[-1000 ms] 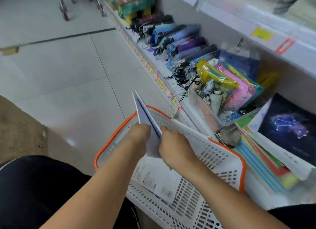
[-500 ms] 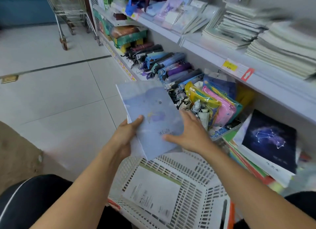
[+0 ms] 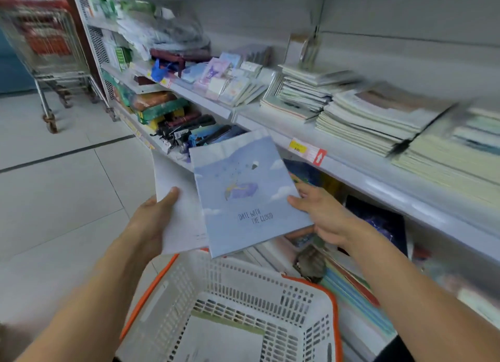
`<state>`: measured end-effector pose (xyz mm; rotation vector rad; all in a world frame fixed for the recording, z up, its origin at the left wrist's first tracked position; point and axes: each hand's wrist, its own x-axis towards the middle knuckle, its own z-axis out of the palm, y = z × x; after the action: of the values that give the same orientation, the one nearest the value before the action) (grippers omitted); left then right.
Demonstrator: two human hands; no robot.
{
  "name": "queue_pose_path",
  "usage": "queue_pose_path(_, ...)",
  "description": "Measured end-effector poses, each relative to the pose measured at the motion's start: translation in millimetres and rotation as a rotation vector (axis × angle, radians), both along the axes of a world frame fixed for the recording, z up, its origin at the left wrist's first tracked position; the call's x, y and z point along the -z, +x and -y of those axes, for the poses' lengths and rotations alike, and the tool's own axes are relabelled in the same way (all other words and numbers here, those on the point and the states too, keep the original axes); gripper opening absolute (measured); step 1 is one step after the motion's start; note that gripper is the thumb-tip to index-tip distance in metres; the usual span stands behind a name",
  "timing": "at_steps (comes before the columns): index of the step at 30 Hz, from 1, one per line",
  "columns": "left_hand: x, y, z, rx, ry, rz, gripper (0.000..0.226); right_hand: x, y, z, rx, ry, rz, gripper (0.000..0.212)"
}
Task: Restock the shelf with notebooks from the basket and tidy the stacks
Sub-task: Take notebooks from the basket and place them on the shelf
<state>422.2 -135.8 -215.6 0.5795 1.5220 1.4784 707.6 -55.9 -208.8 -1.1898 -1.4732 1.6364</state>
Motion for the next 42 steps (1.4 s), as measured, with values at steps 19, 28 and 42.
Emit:
queue_pose_path(19, -121, 154, -38, 0.495, 0.28, -1.309, 0.037, -56, 5, 31, 0.334, 0.043, -0.661, 0.033)
queue_pose_path(28, -150, 124, -67, 0.382, -0.116, -0.815, 0.078, -93, 35, 29, 0.383, 0.106, -0.566, 0.029)
queue_pose_path(42, -168, 194, -186, 0.659, 0.169, 0.048, 0.038, -156, 108, -33, 0.662, 0.127, -0.499, 0.024)
